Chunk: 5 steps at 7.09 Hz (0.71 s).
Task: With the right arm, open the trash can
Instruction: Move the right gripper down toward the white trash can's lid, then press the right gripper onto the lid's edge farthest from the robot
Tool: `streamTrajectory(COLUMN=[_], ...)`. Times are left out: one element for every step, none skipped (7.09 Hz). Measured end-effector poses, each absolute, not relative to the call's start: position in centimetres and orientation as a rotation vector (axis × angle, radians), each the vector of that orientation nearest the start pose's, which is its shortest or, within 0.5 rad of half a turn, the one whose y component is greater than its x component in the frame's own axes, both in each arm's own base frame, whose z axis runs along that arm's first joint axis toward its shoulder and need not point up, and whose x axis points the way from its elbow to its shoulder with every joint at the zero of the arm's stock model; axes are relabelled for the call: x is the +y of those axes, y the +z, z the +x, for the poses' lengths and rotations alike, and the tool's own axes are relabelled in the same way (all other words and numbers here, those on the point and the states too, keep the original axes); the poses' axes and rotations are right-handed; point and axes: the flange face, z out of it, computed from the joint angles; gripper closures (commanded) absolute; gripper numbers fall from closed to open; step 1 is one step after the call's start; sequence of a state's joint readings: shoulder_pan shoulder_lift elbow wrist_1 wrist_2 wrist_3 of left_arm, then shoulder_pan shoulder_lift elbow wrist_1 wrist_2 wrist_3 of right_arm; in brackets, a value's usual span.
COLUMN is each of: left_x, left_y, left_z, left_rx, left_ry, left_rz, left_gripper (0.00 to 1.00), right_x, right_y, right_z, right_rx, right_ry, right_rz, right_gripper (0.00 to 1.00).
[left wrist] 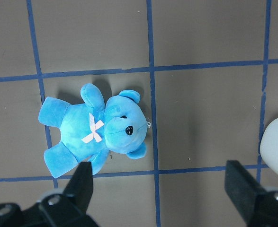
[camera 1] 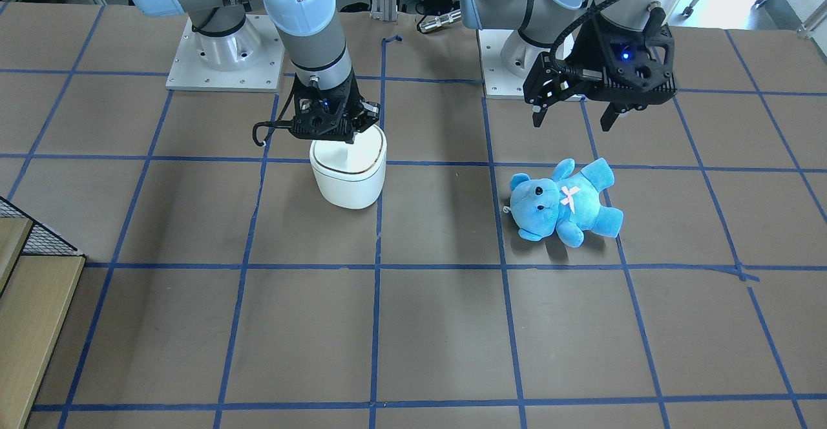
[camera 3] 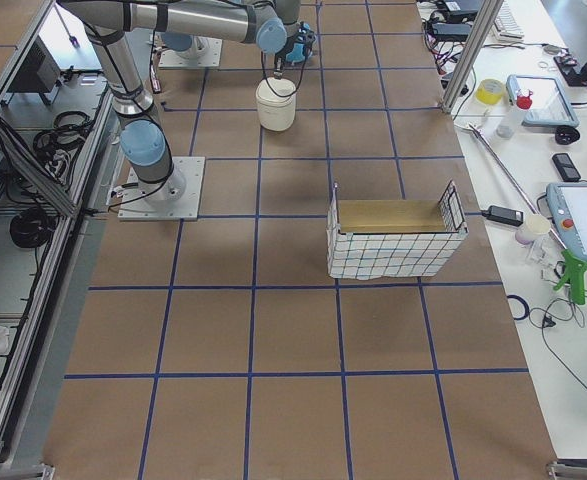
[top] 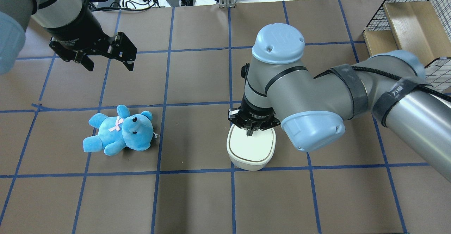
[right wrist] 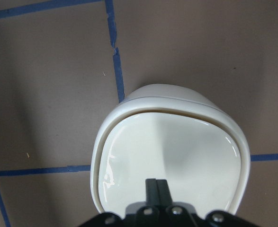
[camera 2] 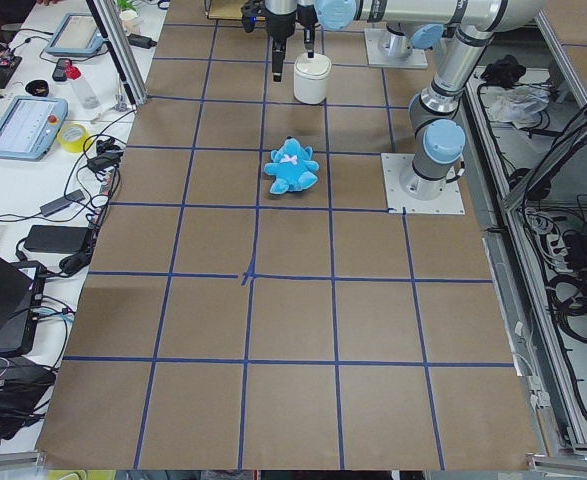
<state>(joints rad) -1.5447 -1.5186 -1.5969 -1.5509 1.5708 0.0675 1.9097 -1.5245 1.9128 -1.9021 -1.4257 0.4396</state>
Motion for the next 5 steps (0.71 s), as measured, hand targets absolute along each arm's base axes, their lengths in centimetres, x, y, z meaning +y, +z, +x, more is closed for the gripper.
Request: streamTrajectory(left_x=[-47.7,-47.7,-47.7,-47.7,-47.7], left_y=[50.2,50.2,50.2,50.2,50.2], left_z=[-12.1,-12.1,-12.1,-12.1,-12.1], left_rx=[3.138,3.139,3.138,3.138,3.139], left_ry=[-0.072,-0.072,-0.072,-0.072,-0.072], left_rz=[0.065,0.065,0.065,0.065,0.065], left_gripper=[0.0,0.0,0.0,0.0,0.0], right_x=[-40.2,-40.4,-40.5,-40.2,-39.8], right_y=[33.1,32.9,32.5,31.6,30.9], right_z=[29.4,28.8,28.2,27.8,27.5], right_rx=[3.029,3.047,3.065,3.077,3.081], right_ry=[0.159,0.157,0.164,0.191,0.217], right_rz=[0.166,0.179,0.187,0.178,0.166], right_gripper=[1.0,1.0,1.0,1.0,1.0])
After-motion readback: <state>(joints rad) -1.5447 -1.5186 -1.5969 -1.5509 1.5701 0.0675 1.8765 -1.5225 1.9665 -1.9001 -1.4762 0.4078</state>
